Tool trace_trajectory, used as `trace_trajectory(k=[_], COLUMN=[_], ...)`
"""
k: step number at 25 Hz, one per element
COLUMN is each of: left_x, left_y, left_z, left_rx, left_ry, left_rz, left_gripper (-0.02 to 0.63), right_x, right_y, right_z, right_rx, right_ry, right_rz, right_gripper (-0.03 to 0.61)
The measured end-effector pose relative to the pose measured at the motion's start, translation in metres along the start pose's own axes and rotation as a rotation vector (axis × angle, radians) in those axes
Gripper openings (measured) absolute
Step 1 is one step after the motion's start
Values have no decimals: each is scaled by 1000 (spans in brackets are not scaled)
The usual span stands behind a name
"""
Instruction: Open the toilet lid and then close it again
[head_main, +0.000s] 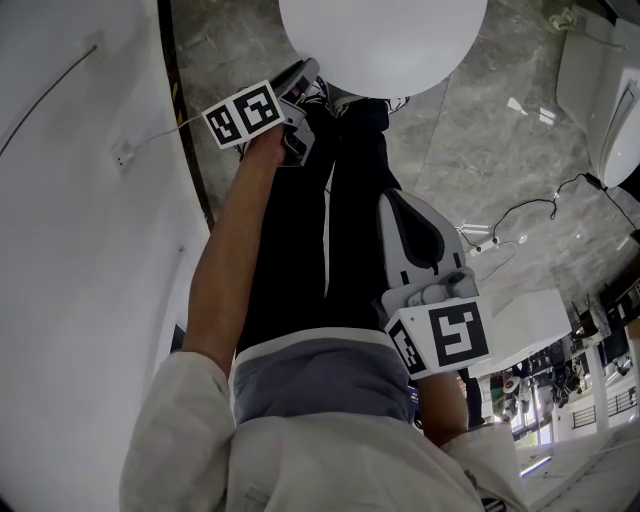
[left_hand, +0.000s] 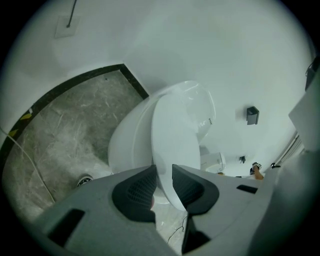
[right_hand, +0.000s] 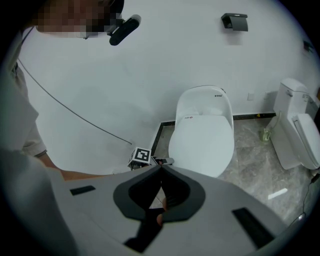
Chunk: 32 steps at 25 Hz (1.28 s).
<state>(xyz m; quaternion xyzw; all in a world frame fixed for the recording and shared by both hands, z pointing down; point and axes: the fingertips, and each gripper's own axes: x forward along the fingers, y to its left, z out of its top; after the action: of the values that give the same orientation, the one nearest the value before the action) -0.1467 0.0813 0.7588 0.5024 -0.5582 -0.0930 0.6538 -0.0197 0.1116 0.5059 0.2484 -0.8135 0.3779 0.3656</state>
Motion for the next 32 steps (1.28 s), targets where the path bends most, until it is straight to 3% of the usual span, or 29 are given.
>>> trace_trajectory(k=[23, 32], left_x=[-27, -39], left_y=[-51, -69], left_z=[15, 24], left_rx=[11, -22], left_ry=[-16, -24], left_rz=[-38, -34], left_gripper=[57, 55], right_x=[-36, -59], right_y=[14, 20], right_z=[37, 55], right_rx=[-39, -27], right_ry=[-63, -115], right_rz=[-1, -7], right_gripper=[9, 11])
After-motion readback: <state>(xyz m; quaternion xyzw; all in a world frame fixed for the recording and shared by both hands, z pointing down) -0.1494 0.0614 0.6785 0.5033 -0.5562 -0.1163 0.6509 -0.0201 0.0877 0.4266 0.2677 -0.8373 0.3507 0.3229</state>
